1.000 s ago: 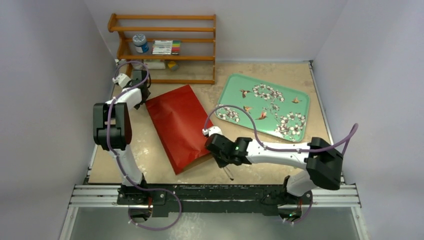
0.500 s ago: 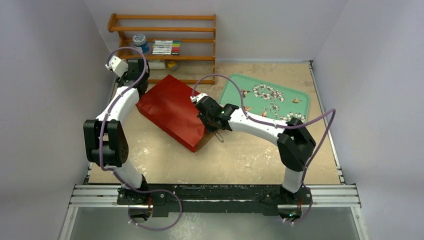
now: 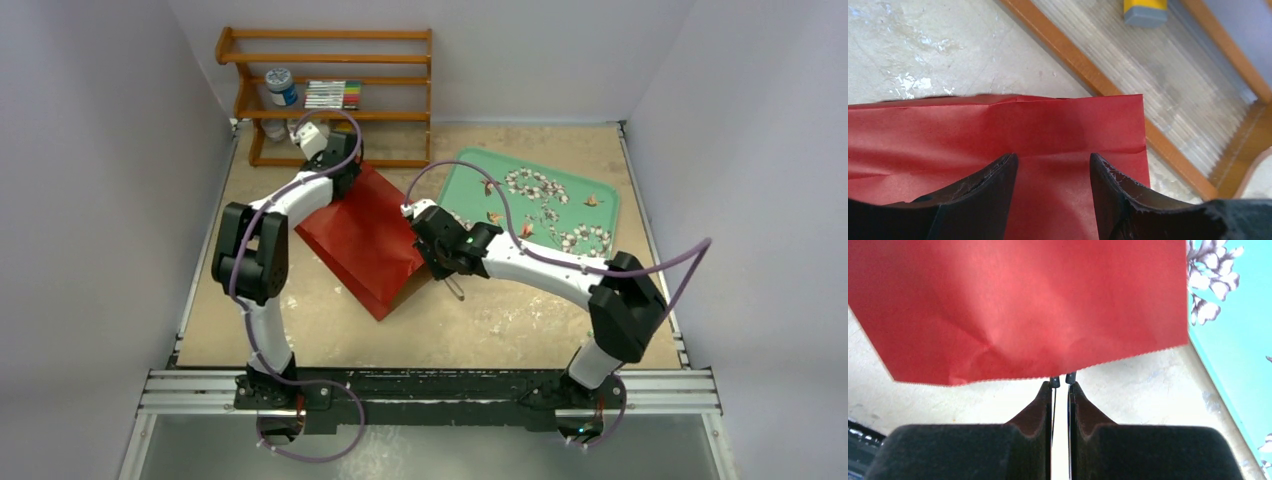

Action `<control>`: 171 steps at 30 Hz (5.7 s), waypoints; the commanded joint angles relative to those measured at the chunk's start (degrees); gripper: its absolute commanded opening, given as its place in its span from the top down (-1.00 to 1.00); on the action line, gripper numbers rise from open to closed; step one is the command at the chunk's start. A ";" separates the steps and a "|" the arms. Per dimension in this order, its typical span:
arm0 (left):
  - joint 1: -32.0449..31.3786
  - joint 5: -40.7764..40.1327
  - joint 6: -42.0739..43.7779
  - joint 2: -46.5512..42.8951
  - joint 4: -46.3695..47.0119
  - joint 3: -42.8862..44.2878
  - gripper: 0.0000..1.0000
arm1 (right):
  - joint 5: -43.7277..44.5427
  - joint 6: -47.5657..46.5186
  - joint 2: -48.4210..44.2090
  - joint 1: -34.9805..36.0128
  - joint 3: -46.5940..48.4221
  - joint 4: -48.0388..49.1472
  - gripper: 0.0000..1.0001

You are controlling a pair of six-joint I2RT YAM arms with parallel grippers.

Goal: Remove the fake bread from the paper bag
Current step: Take out the fake bread from the paper bag, then place the fake bread in the container, then take out the fake bread from the paper bag.

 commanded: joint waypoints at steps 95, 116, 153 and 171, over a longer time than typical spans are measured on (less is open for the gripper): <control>12.89 -9.57 -6.43 -20.97 -6.63 -8.42 -0.15 | 11.98 26.62 1.27 -8.41 -1.31 4.89 0.23; 13.68 -13.79 -6.64 -20.68 -13.08 -5.54 -0.15 | 10.56 25.94 -14.14 -7.49 -11.22 5.20 0.22; 23.05 -11.57 -7.27 -10.60 -18.05 -0.49 -0.16 | -1.35 21.64 -18.94 8.11 -22.14 13.11 0.38; 24.11 -7.97 -3.38 -0.57 -19.38 6.61 -0.14 | -7.01 7.03 -1.15 14.72 -1.40 21.77 0.39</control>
